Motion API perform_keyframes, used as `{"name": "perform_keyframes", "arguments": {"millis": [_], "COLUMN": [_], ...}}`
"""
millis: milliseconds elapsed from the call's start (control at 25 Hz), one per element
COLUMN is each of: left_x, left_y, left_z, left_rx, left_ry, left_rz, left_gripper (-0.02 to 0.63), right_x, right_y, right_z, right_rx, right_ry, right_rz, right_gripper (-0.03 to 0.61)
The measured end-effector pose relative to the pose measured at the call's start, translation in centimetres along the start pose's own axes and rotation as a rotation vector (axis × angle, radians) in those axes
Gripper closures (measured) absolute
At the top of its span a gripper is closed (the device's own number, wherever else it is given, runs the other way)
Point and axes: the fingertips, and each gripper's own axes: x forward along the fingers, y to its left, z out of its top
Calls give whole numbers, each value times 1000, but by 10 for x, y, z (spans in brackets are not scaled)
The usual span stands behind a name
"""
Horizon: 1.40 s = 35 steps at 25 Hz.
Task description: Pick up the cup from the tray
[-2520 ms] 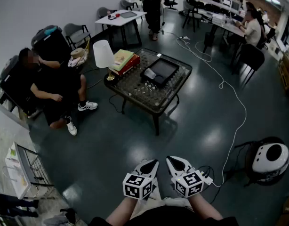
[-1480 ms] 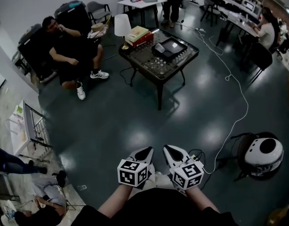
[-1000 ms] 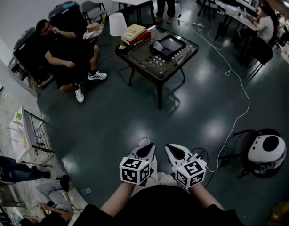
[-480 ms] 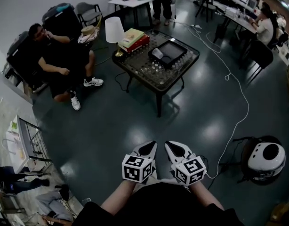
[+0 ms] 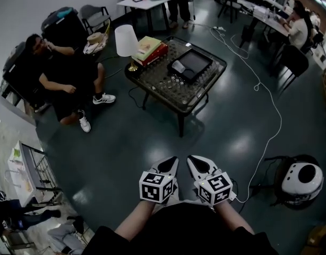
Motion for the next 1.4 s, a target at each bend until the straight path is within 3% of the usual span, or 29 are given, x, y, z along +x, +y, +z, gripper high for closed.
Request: {"name": "perform_keyframes", "arguments": {"millis": [800, 1400], "left_x": [36, 61], "left_y": [84, 115], "left_z": [64, 92], "left_rx": [21, 63], "left_ry": [9, 47], "left_rz": [-24, -55], "left_gripper": [594, 594], "right_x": [106, 138], "right_y": [-20, -48], "right_z": [54, 83], "right_rx": [1, 64], "right_ry": [-9, -63], "right_rz": [-9, -94], "right_gripper": [566, 566]}}
